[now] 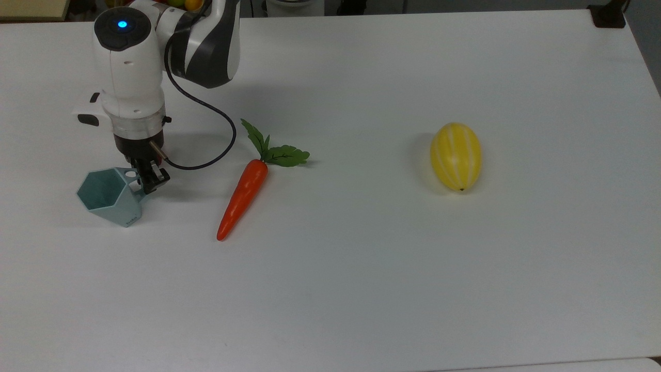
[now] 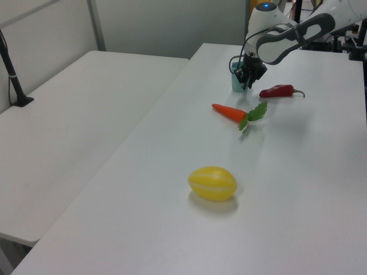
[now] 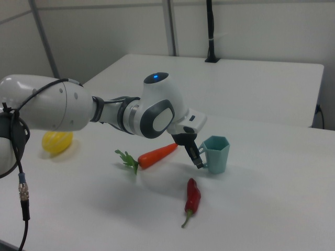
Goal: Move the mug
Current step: 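Lift the teal mug and carry it past the carrot leaves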
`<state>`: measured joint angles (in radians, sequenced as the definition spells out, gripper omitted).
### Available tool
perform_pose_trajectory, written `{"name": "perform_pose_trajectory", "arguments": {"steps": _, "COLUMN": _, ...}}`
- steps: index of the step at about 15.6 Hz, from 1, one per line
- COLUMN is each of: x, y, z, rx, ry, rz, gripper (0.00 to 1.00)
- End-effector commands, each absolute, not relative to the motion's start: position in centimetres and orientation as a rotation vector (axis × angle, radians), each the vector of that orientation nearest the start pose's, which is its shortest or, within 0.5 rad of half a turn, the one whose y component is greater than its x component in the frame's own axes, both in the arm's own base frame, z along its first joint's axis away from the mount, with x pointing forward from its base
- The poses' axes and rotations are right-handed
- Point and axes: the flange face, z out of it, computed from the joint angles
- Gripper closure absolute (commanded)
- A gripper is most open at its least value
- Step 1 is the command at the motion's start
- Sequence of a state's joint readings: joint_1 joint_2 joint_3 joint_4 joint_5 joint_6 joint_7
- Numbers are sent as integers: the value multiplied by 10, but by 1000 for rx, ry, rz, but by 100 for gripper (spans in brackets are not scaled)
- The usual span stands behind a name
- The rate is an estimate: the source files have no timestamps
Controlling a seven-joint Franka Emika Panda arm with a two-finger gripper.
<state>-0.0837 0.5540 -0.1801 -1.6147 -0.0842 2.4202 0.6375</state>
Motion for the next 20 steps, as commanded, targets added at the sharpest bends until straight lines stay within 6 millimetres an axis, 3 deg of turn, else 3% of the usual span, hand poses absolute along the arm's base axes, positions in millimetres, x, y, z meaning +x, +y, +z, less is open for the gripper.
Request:
{"name": "perform_pose_trajectory", "arguments": {"steps": 1, "x": 689, "y": -169, "z": 348, "rx": -2951, "ry": 1260, "rz": -511, "gripper": 86}}
{"name": "perform_pose_trajectory", "arguments": {"steps": 6, "x": 688, "y": -167, "z": 375, "rx": -2934, "ry": 1251, "rz": -557, "gripper": 86}}
{"name": "perform_pose_trajectory", "arguments": {"steps": 12, "x": 680, "y": -153, "z": 443, "rx": -2879, "ry": 1231, "rz": -640, "gripper": 86}}
{"name": "perform_pose_trajectory", "arguments": {"steps": 16, "x": 669, "y": -119, "z": 498, "rx": -2859, "ry": 1161, "rz": -649, "gripper": 86}}
{"name": "perform_pose_trajectory", "arguments": {"steps": 20, "x": 652, "y": -84, "z": 540, "rx": -2888, "ry": 1052, "rz": -612, "gripper": 86}}
